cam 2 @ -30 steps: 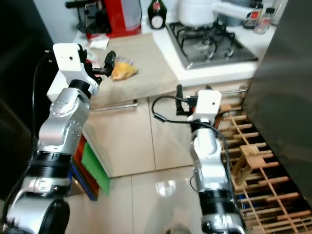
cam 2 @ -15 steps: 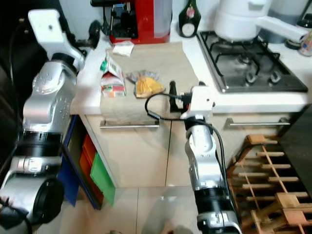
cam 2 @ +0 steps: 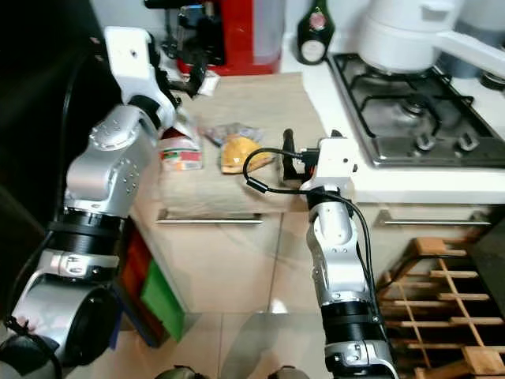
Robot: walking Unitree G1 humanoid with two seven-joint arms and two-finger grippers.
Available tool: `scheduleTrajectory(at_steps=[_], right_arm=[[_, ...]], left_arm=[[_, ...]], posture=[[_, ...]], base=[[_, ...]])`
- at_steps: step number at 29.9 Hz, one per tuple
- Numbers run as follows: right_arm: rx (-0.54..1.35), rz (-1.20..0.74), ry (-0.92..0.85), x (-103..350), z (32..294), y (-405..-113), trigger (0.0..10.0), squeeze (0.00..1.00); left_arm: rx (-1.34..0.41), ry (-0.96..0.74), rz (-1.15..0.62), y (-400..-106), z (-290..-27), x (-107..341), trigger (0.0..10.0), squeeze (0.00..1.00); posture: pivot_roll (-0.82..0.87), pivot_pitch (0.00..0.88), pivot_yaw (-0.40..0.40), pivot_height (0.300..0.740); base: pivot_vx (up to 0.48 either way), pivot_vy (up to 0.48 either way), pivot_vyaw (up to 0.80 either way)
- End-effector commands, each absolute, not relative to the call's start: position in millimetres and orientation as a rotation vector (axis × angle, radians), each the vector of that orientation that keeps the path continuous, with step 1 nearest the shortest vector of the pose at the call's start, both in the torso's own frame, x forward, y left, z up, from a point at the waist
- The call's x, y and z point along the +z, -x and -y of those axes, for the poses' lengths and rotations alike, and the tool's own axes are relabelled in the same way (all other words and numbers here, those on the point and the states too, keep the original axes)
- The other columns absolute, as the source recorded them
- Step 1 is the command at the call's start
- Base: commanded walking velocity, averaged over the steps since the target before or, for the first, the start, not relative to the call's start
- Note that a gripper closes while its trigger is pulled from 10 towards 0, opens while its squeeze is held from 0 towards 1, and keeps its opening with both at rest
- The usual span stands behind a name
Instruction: Restocking fridge
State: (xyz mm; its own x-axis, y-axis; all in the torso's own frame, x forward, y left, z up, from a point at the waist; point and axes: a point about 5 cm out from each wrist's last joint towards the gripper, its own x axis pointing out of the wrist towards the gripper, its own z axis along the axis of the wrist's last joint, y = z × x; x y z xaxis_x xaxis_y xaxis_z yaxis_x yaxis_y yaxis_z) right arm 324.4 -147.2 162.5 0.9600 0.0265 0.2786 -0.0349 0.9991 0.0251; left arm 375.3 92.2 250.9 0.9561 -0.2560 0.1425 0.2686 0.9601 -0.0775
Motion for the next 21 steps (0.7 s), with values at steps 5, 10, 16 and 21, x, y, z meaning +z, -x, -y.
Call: scheduleTrajectory(at_steps=[5,10,16,21], right_arm=[[0.025,0.287,-0.027,165,150,-323,10.0,0.0],[0.03,0.283,-0.026,164,149,-324,10.0,0.0],[0.034,0.281,-0.022,164,150,-322,10.0,0.0],[0.036,0.274,-0.015,163,152,-321,10.0,0.0]], left_arm=[[-0.303,0.039,0.073,-370,-75,241,10.0,0.0],[-0.237,0.001,0.011,-374,-76,232,10.0,0.0],[-0.15,0.001,-0.018,-380,-89,227,10.0,0.0],[-0.13,0.02,-0.071,-382,-91,217,10.0,0.0]], posture=[[-0.1,0.004,0.052,0.74],[-0.11,0.0,0.054,0.74],[-0.11,0.0,0.044,0.74],[-0.12,0.0,0.039,0.74]], base=[[0.0,0.0,0.0],[0.0,0.0,0.0],[0.0,0.0,0.0],[0.0,0.0,0.0]])
